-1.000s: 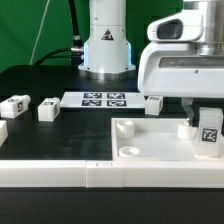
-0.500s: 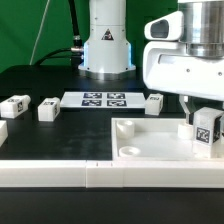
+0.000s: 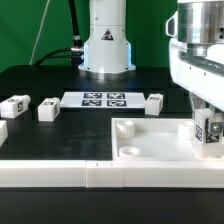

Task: Assemble one leg

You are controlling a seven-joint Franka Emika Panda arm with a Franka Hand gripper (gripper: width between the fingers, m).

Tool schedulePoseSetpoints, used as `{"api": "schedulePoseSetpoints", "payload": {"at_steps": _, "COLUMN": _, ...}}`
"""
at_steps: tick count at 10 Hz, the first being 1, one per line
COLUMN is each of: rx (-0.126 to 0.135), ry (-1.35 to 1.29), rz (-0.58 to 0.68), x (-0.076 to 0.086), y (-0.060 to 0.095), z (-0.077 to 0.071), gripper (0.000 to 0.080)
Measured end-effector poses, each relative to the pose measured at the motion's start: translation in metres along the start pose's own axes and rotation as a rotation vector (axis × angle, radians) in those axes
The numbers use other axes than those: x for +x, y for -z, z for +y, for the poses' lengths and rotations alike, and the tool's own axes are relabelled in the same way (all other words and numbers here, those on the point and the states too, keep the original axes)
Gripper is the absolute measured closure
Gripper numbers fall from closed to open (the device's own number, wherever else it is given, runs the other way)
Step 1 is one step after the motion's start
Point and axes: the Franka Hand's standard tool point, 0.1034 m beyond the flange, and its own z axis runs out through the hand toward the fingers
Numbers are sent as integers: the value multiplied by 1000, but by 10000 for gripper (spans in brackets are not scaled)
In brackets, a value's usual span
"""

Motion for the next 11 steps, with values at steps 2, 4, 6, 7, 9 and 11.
{"api": "schedulePoseSetpoints", "payload": {"at_steps": 2, "rx": 0, "ry": -183, "rz": -10, "x": -2, "y": 0, "z": 0, "gripper": 508}}
{"api": "schedulePoseSetpoints", "payload": {"at_steps": 4, "rx": 0, "ry": -267, "rz": -19, "x": -1, "y": 0, "z": 0, "gripper": 508}}
{"api": "schedulePoseSetpoints", "payload": {"at_steps": 6, "rx": -1, "ry": -316, "rz": -24, "x": -2, "y": 0, "z": 0, "gripper": 508}}
{"api": "schedulePoseSetpoints", "payload": {"at_steps": 7, "rx": -1, "ry": -268, "rz": -24, "x": -2, "y": -1, "z": 0, "gripper": 328}}
{"api": "schedulePoseSetpoints", "payload": {"at_steps": 9, "rx": 0, "ry": -123, "rz": -22, "x": -2, "y": 0, "z": 0, "gripper": 212}}
{"api": "schedulePoseSetpoints", "payload": {"at_steps": 11, "rx": 3, "ry": 107, "rz": -23, "x": -3, "y": 0, "z": 0, "gripper": 162}}
